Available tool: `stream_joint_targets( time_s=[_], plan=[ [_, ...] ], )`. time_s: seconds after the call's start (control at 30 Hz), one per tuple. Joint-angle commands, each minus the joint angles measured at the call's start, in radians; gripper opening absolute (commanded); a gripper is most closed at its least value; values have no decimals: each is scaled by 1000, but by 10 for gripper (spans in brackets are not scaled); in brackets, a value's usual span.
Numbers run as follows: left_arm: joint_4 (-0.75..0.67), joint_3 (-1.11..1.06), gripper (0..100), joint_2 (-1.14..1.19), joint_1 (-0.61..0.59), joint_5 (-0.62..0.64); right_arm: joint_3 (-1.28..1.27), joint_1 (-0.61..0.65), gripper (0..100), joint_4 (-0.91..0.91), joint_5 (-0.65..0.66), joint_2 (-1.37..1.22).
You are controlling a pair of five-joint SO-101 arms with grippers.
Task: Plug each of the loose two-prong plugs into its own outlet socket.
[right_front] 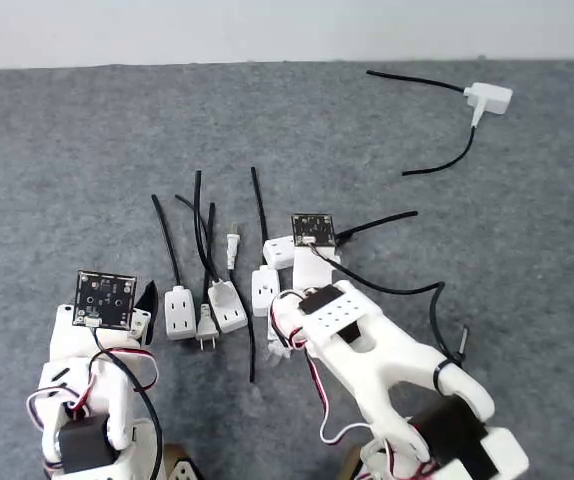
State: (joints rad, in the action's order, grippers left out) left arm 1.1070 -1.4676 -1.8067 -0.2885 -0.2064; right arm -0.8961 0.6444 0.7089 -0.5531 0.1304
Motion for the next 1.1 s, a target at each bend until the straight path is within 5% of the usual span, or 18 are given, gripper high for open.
stream_joint_targets(
  time_s=[0.0, 0.33, 0.7, 1.07],
  plan=[
    [-31, 5, 239, -14, -5, 6, 52, 21, 8, 56, -5, -27],
    [-32, 5, 239, -14, -5, 6, 146, 120, 9, 260, -5, -28],
    [-32, 5, 239, -14, -5, 6, 158, 124, 17, 272, -5, -28],
    [-35, 5, 239, -14, -5, 6, 193, 137, 463, 389, -12, -27]
  ],
)
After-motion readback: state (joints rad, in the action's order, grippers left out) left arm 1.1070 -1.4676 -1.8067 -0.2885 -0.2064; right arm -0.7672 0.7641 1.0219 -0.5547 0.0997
